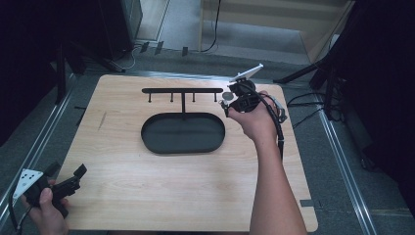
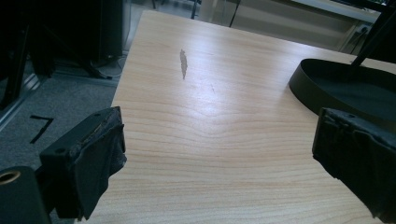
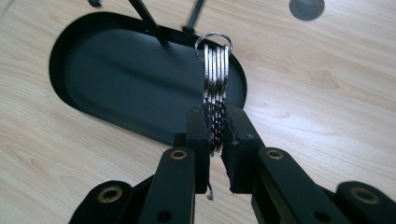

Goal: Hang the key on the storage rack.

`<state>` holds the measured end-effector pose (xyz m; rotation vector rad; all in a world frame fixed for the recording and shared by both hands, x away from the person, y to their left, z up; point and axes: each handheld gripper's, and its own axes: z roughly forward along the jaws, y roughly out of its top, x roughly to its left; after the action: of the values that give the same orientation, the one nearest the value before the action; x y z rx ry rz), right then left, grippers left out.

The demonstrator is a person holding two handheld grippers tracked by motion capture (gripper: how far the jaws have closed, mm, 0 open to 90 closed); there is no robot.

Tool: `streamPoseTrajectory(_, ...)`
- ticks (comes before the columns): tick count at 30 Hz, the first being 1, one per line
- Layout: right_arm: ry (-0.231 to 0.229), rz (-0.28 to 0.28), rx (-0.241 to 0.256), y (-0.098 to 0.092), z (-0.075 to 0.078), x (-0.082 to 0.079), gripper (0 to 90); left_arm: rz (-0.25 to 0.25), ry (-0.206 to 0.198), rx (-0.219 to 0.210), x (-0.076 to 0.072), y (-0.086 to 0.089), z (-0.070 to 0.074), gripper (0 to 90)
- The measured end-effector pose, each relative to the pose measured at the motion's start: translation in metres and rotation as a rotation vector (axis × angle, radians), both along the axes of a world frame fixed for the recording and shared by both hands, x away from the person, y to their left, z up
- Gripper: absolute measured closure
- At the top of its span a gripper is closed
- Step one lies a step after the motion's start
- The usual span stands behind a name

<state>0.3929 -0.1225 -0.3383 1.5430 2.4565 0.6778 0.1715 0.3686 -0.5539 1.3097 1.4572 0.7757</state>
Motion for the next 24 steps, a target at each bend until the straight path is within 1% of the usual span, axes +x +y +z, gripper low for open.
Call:
streamPoseTrajectory(1, -0.004, 0.012, -0.008, 0.004, 0.002, 0.001, 81.9, -0.001, 0.001, -0.002, 0.0, 0.0, 0.0, 3.0)
streamPoseTrajectory(5, -0.017, 0.018, -0.005, 0.011, 0.005, 0.002, 81.9, 0.0, -0.001, -0.006, 0.0, 0.0, 0.0, 3.0)
streamPoseTrajectory(7, -0.019, 0.027, -0.036, 0.018, 0.002, 0.003, 81.9, -0.001, 0.0, -0.008, 0.0, 0.001, 0.0, 3.0)
streamPoseTrajectory(8, -0.019, 0.027, -0.036, 0.018, 0.002, 0.003, 81.9, -0.001, 0.0, -0.008, 0.0, 0.001, 0.0, 3.0)
streamPoseTrajectory(10, -0.015, 0.025, -0.057, 0.02, -0.001, 0.003, 81.9, -0.002, 0.0, -0.01, 0.0, 0.001, 0.0, 3.0)
streamPoseTrajectory(14, -0.017, 0.013, -0.059, 0.018, -0.002, 0.004, 81.9, -0.002, 0.0, -0.01, 0.0, 0.001, 0.0, 3.0)
streamPoseTrajectory(19, -0.015, 0.023, -0.06, 0.017, -0.004, 0.003, 81.9, -0.002, 0.001, -0.007, 0.0, 0.0, 0.0, 3.0)
streamPoseTrajectory(24, -0.01, 0.03, -0.071, 0.02, -0.011, 0.004, 81.9, -0.004, 0.001, -0.005, 0.0, 0.0, 0.0, 3.0)
